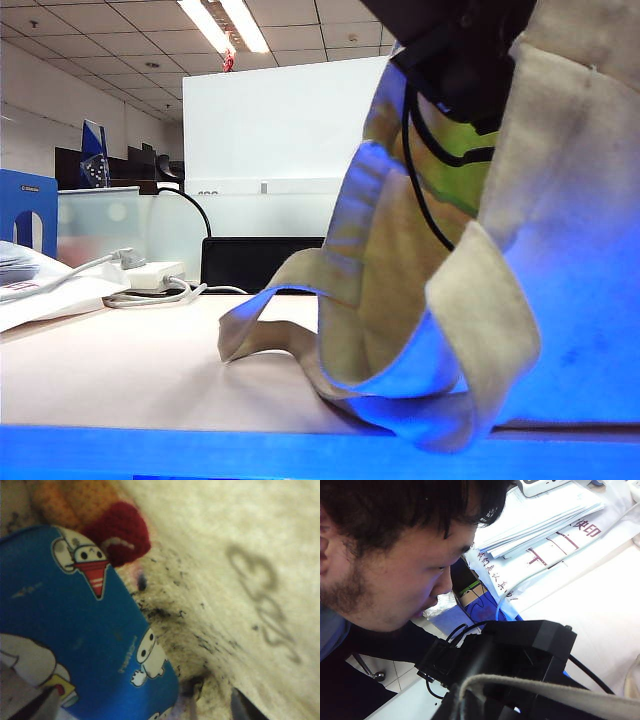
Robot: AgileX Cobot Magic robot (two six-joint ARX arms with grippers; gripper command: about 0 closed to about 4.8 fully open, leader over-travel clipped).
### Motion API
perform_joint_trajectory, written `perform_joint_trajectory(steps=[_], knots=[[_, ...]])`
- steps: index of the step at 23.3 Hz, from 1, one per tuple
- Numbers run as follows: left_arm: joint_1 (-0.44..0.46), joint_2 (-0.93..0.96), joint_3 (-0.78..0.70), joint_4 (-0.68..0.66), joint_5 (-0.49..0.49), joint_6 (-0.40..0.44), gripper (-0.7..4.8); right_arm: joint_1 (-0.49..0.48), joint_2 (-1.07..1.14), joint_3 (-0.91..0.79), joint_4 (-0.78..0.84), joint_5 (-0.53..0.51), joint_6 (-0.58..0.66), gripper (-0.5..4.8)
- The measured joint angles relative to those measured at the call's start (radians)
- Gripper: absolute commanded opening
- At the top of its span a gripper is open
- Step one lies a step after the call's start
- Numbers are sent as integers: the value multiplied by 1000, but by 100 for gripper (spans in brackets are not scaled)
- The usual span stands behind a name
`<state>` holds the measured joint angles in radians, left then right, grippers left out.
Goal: Take the glasses case out of the canvas bag and put it on the table.
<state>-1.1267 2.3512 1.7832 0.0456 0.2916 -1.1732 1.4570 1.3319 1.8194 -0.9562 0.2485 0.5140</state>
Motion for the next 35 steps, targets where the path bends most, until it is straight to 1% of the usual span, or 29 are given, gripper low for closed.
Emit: perform_joint_trajectory(steps=[1,2,3,5,7,9,11,12,13,14,15,16,17,18,19,21,22,23,24,25,26,27,28,29,30,31,32,34,35], knots=[[0,0,0,1,1,0,258,0,0,0,0,0,0,-2],[3,7,-5,-5,-4,1,188,0,0,0,0,0,0,-2],[14,13,-9,-16,2,-5,130,0,0,0,0,0,0,-2],[36,14,-11,-34,-8,13,120,0,0,0,0,0,0,-2],[90,16,-12,-37,-61,95,119,0,0,0,0,2,0,-2],[177,15,-14,-66,-125,172,119,-1,0,0,-1,6,0,-2],[208,-1,-15,-104,-182,205,119,-1,0,0,1,4,0,-2],[223,-5,-15,-110,-196,246,145,0,0,0,1,3,0,-2],[224,-5,-15,-111,-211,278,236,-1,0,0,2,3,0,-2],[222,-5,-15,-111,-219,300,420,0,0,0,2,3,0,-2],[222,-5,-16,-114,-225,339,479,0,2,0,2,3,0,-2],[219,-6,-14,-84,-220,391,479,0,6,0,7,2,0,-2],[216,-8,-14,-71,-217,412,479,0,8,0,9,2,0,-2],[219,-6,-16,-68,-185,416,479,0,11,0,8,1,0,-2],[227,-5,-18,-47,-124,410,479,0,11,0,8,2,0,-2],[235,-6,-18,-31,-39,404,479,0,13,0,8,2,0,-2],[237,-6,-18,-31,-2,415,479,0,17,0,8,2,0,-2],[240,-6,-18,-29,43,405,479,0,19,0,8,2,0,-2],[241,-5,-19,-15,95,376,479,0,18,0,8,2,0,-2],[242,-5,-20,40,173,330,479,0,18,0,8,2,0,-2],[240,-5,-20,145,257,263,479,0,19,0,8,2,0,-2],[235,-5,-19,209,294,206,479,0,18,0,9,2,0,-2],[229,-6,-18,266,329,126,479,0,18,0,9,1,0,-2],[227,-6,-18,285,367,41,479,0,19,0,9,1,0,-2],[227,-5,-18,288,391,4,479,0,18,0,8,2,0,-2],[232,-5,-18,317,438,-37,479,0,18,0,8,2,0,-2],[238,-8,-18,380,484,-83,479,0,18,0,9,1,0,-2],[251,-26,-16,385,491,-103,479,0,18,0,14,0,0,-2],[257,-30,-12,353,489,-89,479,0,18,0,15,0,0,-2]])
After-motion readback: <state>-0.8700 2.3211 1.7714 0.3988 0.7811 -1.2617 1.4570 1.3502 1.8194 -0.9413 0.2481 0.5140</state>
